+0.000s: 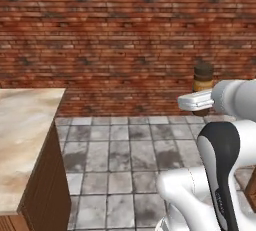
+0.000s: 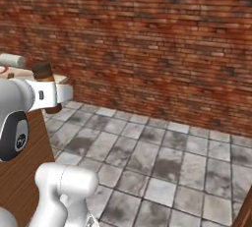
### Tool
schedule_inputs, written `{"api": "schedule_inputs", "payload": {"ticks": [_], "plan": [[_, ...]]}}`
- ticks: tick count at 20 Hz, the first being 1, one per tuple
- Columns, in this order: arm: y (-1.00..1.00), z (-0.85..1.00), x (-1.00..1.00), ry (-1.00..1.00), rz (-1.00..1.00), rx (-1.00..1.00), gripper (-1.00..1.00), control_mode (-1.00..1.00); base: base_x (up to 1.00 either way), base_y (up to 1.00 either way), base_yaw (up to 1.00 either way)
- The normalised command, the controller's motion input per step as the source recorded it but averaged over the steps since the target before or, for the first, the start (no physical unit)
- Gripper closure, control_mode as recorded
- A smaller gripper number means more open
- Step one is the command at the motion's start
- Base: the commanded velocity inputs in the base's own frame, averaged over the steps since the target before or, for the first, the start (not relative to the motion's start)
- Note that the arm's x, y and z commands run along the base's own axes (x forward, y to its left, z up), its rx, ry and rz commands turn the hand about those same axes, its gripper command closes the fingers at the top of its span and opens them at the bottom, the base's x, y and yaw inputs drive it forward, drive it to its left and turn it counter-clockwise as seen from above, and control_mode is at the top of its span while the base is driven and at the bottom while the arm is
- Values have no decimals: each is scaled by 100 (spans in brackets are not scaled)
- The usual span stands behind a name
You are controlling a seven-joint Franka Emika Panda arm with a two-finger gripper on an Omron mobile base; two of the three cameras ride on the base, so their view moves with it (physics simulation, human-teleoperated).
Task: Take the cinnamon bottle from the cabinet and place it on the dining table, next to the plate with the cupcake. Then take the chocolate from the dining counter and place it on the cupcake plate.
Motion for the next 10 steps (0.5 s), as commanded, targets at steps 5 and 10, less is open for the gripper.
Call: {"api": "schedule_inputs", "payload": {"ticks": [5, 10], "plan": [[0, 0, 0, 0, 0, 0, 100, 100, 95, -35, -4], [0, 0, 0, 0, 0, 0, 100, 100, 100, -25, 0]]}}
